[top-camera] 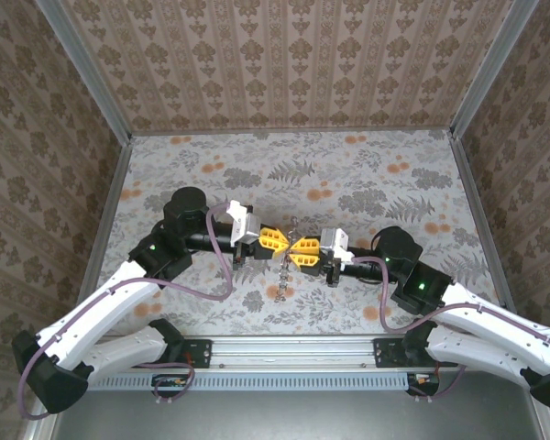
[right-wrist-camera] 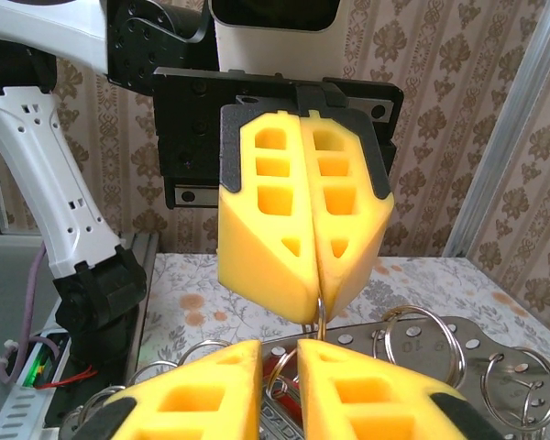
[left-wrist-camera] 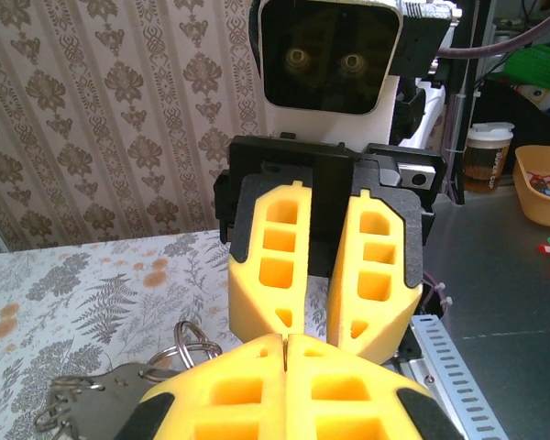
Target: Put the keys on the keyring
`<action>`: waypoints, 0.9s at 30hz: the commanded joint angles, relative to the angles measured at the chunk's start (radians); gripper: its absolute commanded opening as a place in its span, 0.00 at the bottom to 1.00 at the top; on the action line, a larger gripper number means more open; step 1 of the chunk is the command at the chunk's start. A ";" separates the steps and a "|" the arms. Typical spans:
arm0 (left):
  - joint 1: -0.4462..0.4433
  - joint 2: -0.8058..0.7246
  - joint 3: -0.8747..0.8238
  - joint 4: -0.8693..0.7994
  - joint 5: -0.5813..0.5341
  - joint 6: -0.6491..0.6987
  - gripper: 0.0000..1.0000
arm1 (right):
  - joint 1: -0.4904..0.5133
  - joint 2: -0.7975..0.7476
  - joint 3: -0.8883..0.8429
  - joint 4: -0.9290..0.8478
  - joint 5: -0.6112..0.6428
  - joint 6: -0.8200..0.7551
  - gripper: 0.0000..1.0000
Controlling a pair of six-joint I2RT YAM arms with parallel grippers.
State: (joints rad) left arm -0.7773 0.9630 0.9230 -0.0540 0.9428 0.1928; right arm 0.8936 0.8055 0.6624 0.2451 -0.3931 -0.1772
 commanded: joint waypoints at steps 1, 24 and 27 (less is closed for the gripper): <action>-0.019 0.002 0.000 0.058 0.050 -0.021 0.00 | -0.003 0.020 0.042 0.031 0.048 0.018 0.24; -0.019 -0.008 0.017 0.011 0.034 0.009 0.00 | -0.008 -0.035 -0.016 0.081 0.149 0.064 0.29; -0.017 -0.012 0.018 0.011 0.027 0.012 0.00 | -0.009 -0.030 -0.016 0.083 0.120 0.066 0.29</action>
State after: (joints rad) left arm -0.7902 0.9630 0.9230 -0.0525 0.9276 0.1940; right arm 0.8906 0.7845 0.6590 0.2768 -0.2886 -0.1295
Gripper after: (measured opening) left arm 0.045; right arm 0.294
